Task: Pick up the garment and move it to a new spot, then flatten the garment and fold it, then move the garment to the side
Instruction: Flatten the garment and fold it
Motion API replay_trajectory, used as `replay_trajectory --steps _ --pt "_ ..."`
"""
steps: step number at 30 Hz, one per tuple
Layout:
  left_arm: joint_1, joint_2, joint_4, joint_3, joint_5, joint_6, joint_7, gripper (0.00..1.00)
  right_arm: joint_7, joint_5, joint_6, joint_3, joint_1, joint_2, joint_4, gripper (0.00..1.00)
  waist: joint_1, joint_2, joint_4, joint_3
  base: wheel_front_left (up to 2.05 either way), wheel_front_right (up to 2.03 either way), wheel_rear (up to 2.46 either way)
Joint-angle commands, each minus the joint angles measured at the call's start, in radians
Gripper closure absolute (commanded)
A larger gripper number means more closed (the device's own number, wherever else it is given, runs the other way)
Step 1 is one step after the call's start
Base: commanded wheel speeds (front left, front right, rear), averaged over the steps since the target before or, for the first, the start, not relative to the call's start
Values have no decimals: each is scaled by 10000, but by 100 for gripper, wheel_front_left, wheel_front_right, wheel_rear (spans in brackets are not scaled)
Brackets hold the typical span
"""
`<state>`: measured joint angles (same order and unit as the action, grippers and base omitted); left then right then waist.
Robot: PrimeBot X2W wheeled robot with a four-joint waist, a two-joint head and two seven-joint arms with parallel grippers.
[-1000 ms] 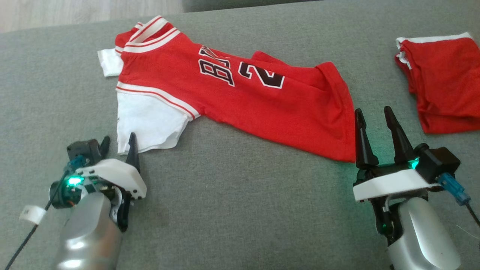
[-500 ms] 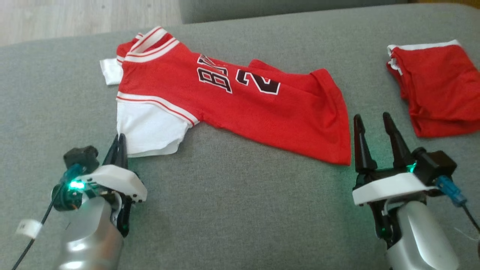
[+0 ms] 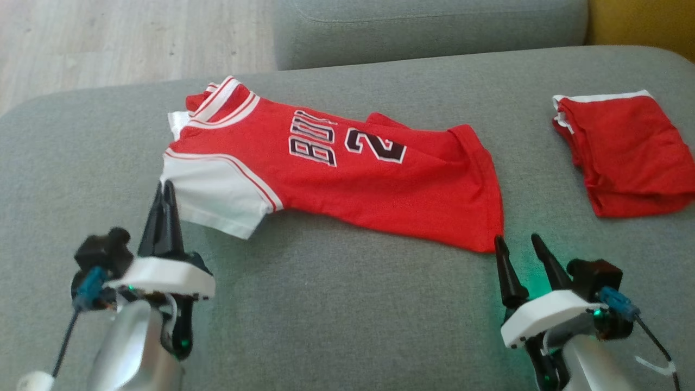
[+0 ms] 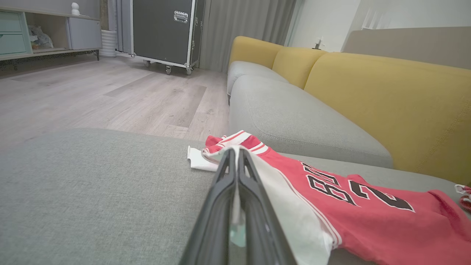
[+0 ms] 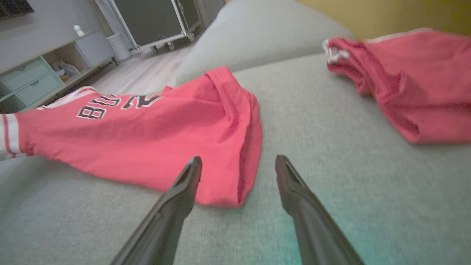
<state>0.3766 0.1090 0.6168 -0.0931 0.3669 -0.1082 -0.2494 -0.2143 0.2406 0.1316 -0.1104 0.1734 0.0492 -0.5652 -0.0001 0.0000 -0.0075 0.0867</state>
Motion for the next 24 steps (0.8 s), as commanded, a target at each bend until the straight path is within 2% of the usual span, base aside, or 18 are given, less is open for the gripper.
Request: replay_trajectory --steps 1,6,14,15,16,17,24 --pt "81 131 -623 378 -122 65 -122 100 81 193 -9 -159 351 10 -4 0 1 0 88 -43 0 0 0" --pt "-309 -7 -1280 346 -275 58 -122 100 491 1039 -9 -132 788 10 -1070 0 1 0 309 -22 0 0 0" --pt "-363 -116 -1516 41 -361 -23 -123 100 611 2268 -9 -823 1610 10 -2842 0 1 0 633 121 0 0 0" --pt "-352 -119 -1526 31 -363 -27 -123 100 626 2411 -9 -998 1678 10 -2987 19 1 0 659 129 0 0 0" --pt "-343 -118 -1534 36 -364 -27 -123 100 624 2525 -9 -1174 1741 10 -3112 64 1 0 680 134 0 0 0" --pt "-336 -114 -1540 53 -364 -16 -123 100 601 2638 -9 -1348 1799 10 -3204 100 1 0 692 137 0 0 0" --pt "-396 -71 -1490 254 -205 46 -123 100 103 3450 -9 -2136 2156 10 -3115 100 1 0 555 50 0 0 0"
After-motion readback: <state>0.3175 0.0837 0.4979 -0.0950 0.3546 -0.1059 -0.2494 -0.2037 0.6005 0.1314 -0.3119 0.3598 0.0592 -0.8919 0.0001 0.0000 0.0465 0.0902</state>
